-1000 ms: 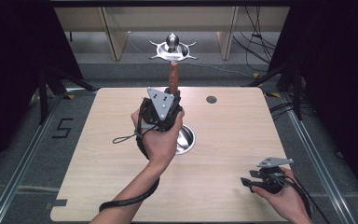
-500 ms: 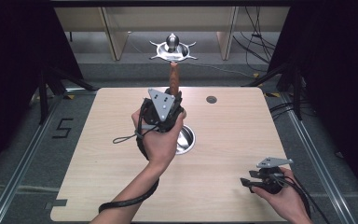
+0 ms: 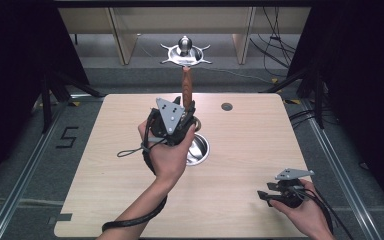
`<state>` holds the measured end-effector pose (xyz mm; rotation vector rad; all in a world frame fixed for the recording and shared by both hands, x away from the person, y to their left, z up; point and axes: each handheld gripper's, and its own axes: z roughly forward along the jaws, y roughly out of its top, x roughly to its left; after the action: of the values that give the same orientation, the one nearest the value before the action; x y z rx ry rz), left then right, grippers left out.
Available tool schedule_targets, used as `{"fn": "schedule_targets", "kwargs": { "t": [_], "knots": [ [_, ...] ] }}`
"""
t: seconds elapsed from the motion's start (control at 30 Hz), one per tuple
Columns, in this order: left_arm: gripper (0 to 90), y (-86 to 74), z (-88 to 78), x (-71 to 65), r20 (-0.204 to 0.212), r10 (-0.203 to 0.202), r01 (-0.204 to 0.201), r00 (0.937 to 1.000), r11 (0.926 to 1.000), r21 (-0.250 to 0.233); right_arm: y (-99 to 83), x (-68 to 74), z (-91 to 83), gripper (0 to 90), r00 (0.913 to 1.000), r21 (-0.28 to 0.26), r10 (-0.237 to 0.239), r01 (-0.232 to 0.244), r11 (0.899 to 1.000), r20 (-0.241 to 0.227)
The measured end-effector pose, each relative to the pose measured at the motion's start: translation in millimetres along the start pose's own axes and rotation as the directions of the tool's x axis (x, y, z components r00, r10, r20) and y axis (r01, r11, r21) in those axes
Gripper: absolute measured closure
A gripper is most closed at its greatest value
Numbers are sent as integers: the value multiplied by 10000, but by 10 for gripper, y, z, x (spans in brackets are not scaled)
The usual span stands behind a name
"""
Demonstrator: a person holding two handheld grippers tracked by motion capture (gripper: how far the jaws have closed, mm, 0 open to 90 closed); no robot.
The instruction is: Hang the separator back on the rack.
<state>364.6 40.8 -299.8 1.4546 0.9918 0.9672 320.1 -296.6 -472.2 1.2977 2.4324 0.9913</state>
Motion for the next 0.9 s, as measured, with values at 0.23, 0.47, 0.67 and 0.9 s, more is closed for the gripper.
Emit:
{"fn": "schedule_targets", "kwargs": {
  "t": [0.23, 0.47, 0.67, 0.9],
  "knots": [
    [535, -15, -104, 5, 410, -144, 141, 9991, 9999, 66, 0, 23, -18, 493, 9995, 202, 308, -309, 9993, 77],
    [496, -105, -226, 128, 1388, -439, 379, 9893, 9982, 454, -10, 39, -1, 492, 9982, -168, 327, -318, 9994, 505],
    [466, -258, -350, 251, 1823, -539, 447, 9818, 9975, 541, 16, 36, -39, 492, 9989, 301, 235, -248, 9992, 410],
    [441, -507, -531, 404, 2014, -278, 89, 9791, 9955, 944, 1, 11, -16, 492, 9998, 1, 175, -175, 9998, 73]
  ]
}}
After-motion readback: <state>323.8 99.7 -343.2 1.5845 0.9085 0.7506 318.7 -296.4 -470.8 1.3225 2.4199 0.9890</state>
